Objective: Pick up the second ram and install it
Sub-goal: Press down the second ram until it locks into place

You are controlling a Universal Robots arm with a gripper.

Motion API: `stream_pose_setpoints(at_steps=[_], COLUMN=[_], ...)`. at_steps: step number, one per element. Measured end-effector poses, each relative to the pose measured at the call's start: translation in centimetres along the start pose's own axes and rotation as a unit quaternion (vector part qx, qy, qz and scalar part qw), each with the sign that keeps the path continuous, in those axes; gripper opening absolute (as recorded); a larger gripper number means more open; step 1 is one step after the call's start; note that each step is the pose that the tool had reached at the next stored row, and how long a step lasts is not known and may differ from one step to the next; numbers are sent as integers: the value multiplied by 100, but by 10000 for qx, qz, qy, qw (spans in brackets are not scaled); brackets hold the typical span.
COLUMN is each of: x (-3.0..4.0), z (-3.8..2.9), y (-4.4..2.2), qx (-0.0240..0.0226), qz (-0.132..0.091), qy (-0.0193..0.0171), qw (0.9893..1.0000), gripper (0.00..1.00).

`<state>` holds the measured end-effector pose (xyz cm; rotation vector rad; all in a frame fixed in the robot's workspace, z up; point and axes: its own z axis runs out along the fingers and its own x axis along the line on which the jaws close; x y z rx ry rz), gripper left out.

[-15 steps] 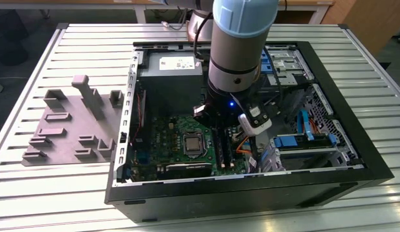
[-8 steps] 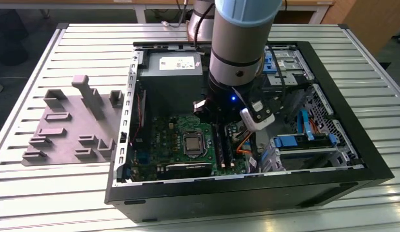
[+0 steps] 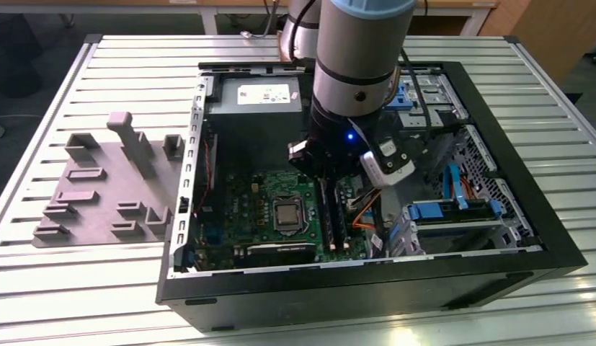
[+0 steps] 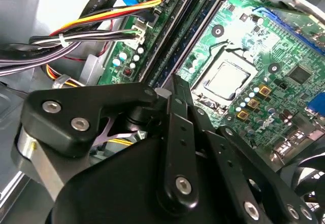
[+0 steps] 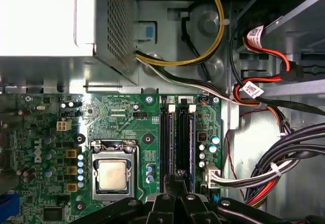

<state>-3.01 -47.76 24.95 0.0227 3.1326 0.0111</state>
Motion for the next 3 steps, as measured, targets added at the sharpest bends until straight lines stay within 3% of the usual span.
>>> stream_pose_setpoints(at_steps=[3], x=[0], z=[0], y=[0], qx=[-2], qz=[0], qy=[0], qw=[10000], gripper=[11])
